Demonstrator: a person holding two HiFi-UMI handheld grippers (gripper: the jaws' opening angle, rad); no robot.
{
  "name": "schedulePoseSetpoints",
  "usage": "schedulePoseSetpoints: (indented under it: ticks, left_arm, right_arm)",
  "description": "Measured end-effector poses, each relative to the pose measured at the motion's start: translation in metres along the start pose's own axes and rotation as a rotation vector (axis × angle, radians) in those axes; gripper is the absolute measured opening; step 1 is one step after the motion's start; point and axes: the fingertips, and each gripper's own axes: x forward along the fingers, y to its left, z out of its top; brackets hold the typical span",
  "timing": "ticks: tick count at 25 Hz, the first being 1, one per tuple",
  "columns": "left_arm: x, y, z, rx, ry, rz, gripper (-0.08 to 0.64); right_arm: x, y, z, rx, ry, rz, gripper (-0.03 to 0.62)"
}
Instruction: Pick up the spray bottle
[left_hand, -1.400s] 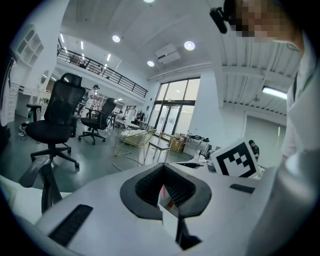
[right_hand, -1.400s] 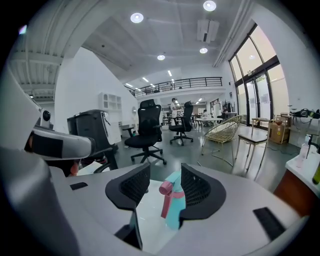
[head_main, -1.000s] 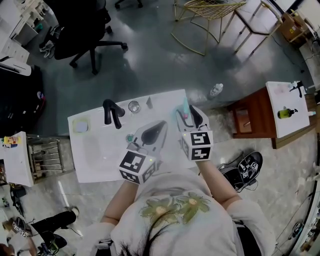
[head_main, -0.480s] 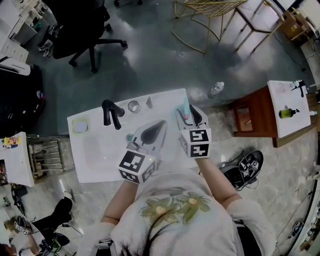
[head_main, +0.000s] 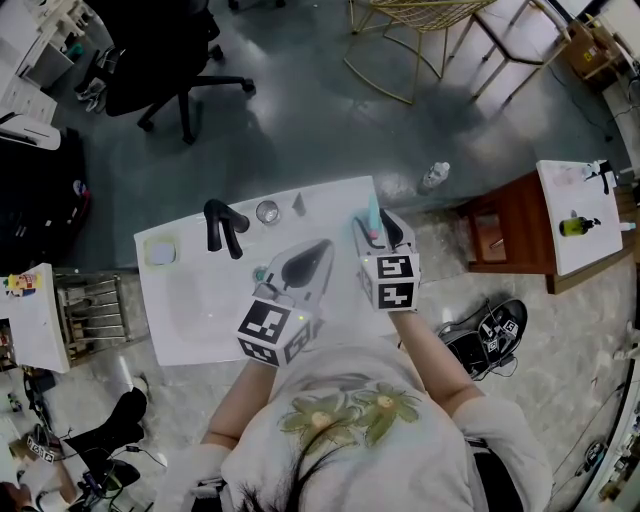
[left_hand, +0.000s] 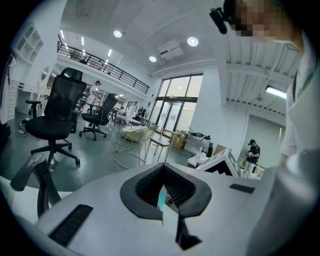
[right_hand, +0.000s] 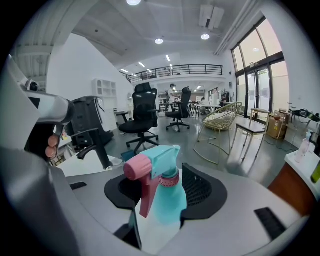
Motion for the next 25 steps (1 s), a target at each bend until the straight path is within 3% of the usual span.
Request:
schedulePoseSetpoints:
  ticks: [25]
  left_arm:
    - [-0.005,0.009,-0.002,-0.005,-0.006,0.020,0.008]
  right_arm:
    - [0.018,0.000,-0.008,-0.065,0.020,-0.021,0.179]
